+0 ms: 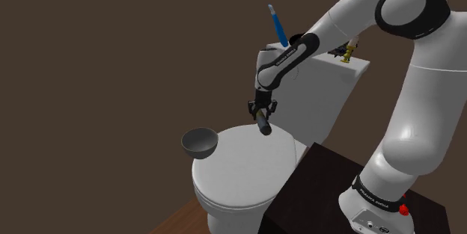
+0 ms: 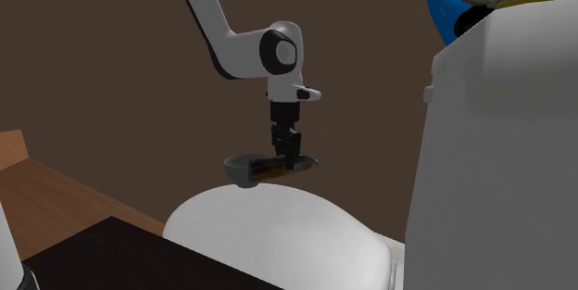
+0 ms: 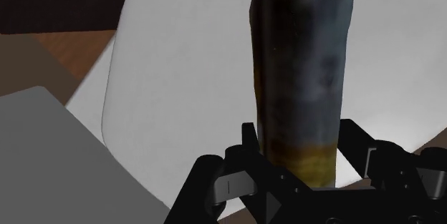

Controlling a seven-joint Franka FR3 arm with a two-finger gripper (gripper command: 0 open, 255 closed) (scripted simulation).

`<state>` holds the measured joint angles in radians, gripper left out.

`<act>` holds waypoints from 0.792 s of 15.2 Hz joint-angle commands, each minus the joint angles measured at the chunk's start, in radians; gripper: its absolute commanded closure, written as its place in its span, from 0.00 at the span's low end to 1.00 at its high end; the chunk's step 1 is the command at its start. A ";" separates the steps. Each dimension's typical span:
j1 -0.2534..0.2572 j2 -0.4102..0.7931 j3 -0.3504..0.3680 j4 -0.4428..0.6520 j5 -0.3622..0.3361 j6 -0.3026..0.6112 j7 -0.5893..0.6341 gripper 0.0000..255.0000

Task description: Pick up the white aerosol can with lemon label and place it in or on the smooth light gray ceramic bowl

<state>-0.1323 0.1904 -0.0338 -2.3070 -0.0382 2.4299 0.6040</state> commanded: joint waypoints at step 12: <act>0.172 0.217 0.089 0.345 -0.009 -0.134 0.261 1.00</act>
<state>0.0231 0.3797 0.0493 -1.9993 -0.0451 2.3051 0.8414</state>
